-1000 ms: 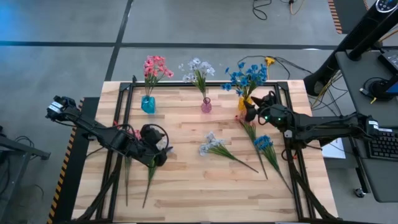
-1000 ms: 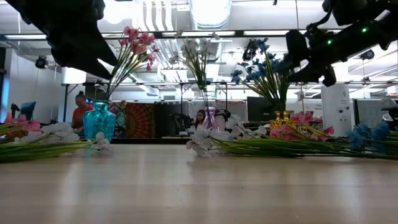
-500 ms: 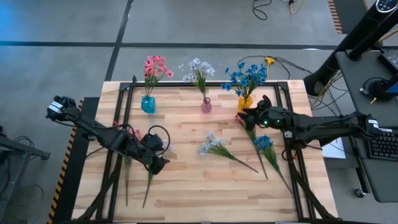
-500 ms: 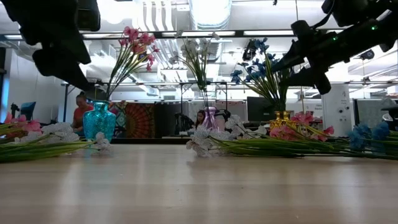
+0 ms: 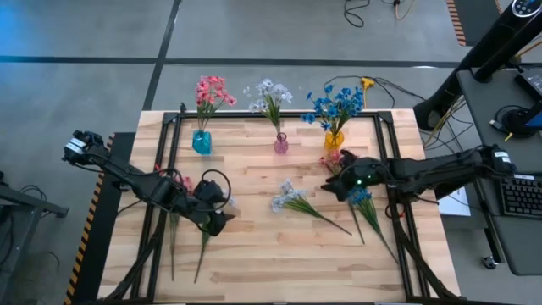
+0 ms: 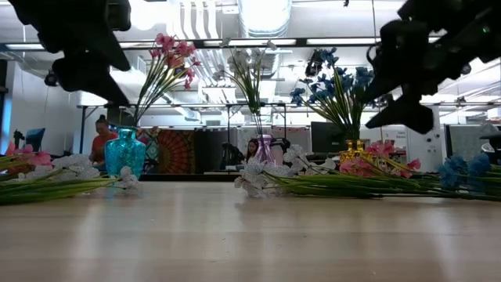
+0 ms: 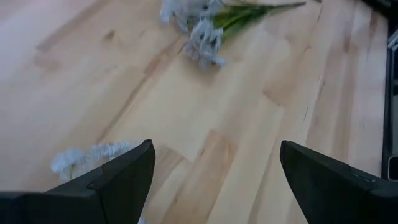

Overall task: Sort flowers into vase by color
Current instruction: Put the right white flowers into the pink vase

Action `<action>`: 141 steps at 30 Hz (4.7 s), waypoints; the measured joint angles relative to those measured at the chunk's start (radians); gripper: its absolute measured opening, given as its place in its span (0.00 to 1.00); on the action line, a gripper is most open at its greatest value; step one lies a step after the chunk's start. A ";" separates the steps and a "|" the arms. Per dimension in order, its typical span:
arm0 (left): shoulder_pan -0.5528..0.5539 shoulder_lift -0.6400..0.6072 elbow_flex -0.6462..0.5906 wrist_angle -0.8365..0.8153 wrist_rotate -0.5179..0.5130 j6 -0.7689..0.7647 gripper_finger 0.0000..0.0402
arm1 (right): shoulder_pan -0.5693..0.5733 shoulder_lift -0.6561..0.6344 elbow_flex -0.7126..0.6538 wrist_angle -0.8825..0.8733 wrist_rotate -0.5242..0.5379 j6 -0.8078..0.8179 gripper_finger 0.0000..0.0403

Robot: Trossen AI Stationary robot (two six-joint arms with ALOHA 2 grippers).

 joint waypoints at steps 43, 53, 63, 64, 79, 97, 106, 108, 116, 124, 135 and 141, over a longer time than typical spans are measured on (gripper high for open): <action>0.000 0.159 0.002 0.126 -0.189 0.172 0.81 | 0.322 0.714 0.368 -0.227 0.169 -0.366 0.52; 0.001 0.159 0.002 0.128 -0.229 0.217 0.81 | 0.323 0.744 0.371 -0.212 0.168 -0.305 0.24; 0.001 0.159 0.002 0.127 -0.231 0.243 0.81 | 0.322 0.682 0.366 -0.215 0.168 -0.289 0.04; 0.001 0.159 0.002 0.127 -0.231 0.245 0.81 | 0.321 0.673 0.366 -0.214 0.168 -0.287 0.04; 0.001 0.159 0.002 0.196 -0.257 0.309 0.81 | 0.304 0.443 0.364 0.052 0.419 -0.565 0.04; 0.006 0.159 0.002 0.328 -0.265 0.504 0.81 | -0.039 0.589 0.312 0.987 -0.050 -0.872 0.04; 0.006 0.159 0.002 0.329 -0.283 0.504 0.81 | -0.126 0.764 0.312 1.414 -0.033 -0.940 0.04; 0.006 0.159 0.002 0.329 -0.283 0.504 0.81 | -0.144 0.802 0.312 1.505 -0.003 -0.951 0.04; 0.007 0.159 0.002 0.329 -0.295 0.504 0.81 | -0.233 0.896 0.331 1.628 0.095 -0.964 0.04; 0.008 0.159 0.002 0.326 -0.323 0.503 0.81 | -0.278 0.920 0.365 1.628 0.114 -0.968 0.04; 0.008 0.159 0.002 0.316 -0.337 0.500 0.81 | -0.301 0.924 0.373 1.615 0.124 -0.975 0.04; 0.008 0.159 0.002 0.314 -0.337 0.500 0.81 | -0.301 0.932 0.392 1.592 0.124 -0.977 0.04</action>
